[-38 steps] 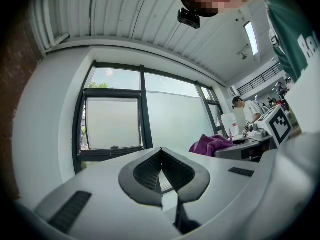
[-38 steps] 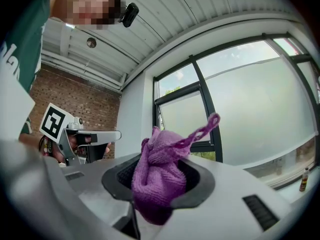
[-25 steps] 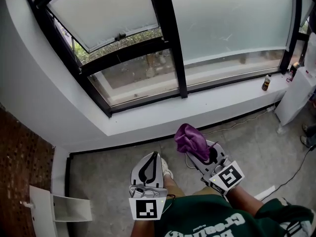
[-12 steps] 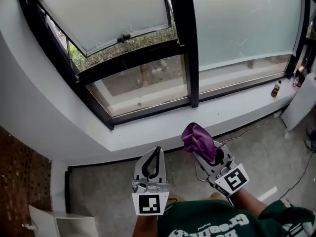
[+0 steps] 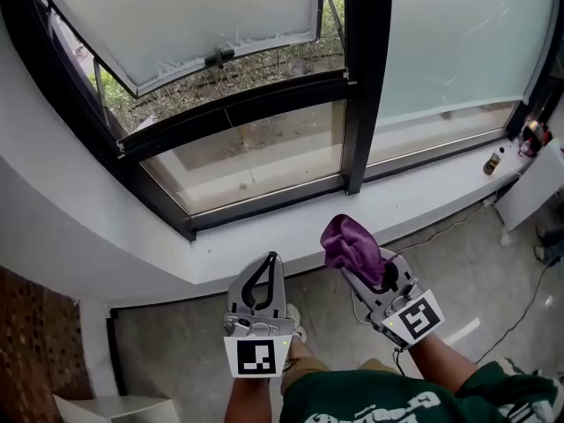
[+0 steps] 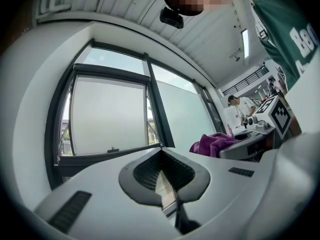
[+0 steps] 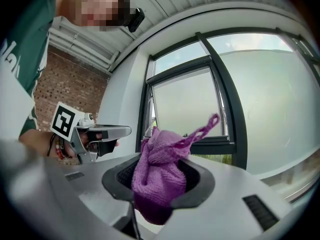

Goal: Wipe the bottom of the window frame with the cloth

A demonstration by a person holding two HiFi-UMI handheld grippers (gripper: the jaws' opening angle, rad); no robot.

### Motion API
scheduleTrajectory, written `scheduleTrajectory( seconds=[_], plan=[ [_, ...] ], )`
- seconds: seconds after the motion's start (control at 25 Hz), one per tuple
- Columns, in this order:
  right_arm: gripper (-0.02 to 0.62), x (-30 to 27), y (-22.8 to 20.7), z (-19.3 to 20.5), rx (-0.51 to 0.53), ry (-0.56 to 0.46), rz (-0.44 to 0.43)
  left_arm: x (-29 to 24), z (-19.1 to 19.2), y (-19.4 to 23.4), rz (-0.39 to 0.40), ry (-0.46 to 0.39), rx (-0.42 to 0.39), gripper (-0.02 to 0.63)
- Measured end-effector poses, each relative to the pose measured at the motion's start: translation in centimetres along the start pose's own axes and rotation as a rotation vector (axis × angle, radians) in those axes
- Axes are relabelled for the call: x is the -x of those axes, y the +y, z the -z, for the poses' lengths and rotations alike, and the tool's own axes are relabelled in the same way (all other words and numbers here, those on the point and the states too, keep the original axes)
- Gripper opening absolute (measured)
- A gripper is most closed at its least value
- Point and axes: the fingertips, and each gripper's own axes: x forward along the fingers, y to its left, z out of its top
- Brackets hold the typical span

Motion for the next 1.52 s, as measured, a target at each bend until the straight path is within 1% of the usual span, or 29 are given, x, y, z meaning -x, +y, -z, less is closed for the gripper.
scheduleTrajectory(
  seconds=[0.12, 0.24, 0.28, 0.36, 0.44, 0.56, 0.72, 0.8, 0.88, 0.96, 1.0, 1.08, 1.16, 1.24, 1.4, 1.52],
  plan=[
    [0.15, 0.9, -0.3, 0.9, -0.008, 0.008, 0.013, -0.5, 1.5, -0.6, -0.001, 0.006, -0.019, 0.002],
    [0.15, 1.8, 0.0, 1.3, -0.011, 0.01, 0.013, -0.6, 2.3, -0.7, -0.026, 0.01, -0.009, 0.002],
    [0.15, 1.9, 0.0, 1.4, -0.012, 0.01, 0.014, -0.7, 2.5, -0.6, -0.039, 0.008, 0.007, 0.002],
    [0.15, 1.7, -0.2, 1.8, -0.017, 0.014, 0.018, -0.9, 2.9, -0.1, -0.062, 0.003, 0.064, 0.002],
    [0.15, 0.9, -0.5, 2.3, -0.019, 0.023, 0.02, -1.4, 3.5, 0.7, -0.069, -0.001, 0.106, 0.002],
    [0.15, -1.8, -1.1, 3.5, -0.009, 0.036, 0.023, -2.7, 5.2, 3.4, -0.085, 0.0, 0.117, 0.002],
    [0.15, -8.1, -2.2, 5.2, 0.011, 0.044, 0.045, -6.3, 8.3, 9.7, -0.106, 0.0, 0.031, 0.002],
    [0.15, -12.0, -3.1, 5.6, 0.017, 0.054, 0.068, -8.7, 9.5, 12.9, -0.085, -0.003, 0.023, 0.002],
    [0.15, -15.9, -3.8, 5.1, 0.022, 0.077, 0.08, -10.9, 10.1, 15.9, -0.033, 0.007, 0.01, 0.002],
    [0.15, -19.4, -4.3, 4.4, 0.009, 0.104, 0.092, -13.0, 10.5, 18.6, 0.026, 0.032, -0.025, 0.002],
    [0.15, -20.7, -4.5, 4.1, -0.009, 0.113, 0.101, -14.0, 10.5, 19.8, 0.048, 0.041, -0.029, 0.002],
    [0.15, -23.0, -5.2, 3.4, -0.034, 0.132, 0.128, -15.9, 10.6, 21.7, 0.077, 0.053, -0.004, 0.002],
    [0.15, -24.8, -5.7, 2.8, -0.043, 0.136, 0.15, -17.5, 11.0, 22.7, 0.103, 0.066, 0.02, 0.002],
    [0.15, -26.1, -6.1, 2.5, -0.045, 0.121, 0.156, -18.6, 11.6, 23.1, 0.128, 0.075, 0.027, 0.002],
    [0.15, -27.9, -7.0, 2.0, -0.035, 0.113, 0.166, -20.2, 11.7, 23.3, 0.158, 0.065, 0.042, 0.002],
    [0.15, -28.0, -7.4, 1.8, -0.049, 0.122, 0.182, -20.3, 11.8, 23.0, 0.197, 0.059, 0.025, 0.002]
  ],
)
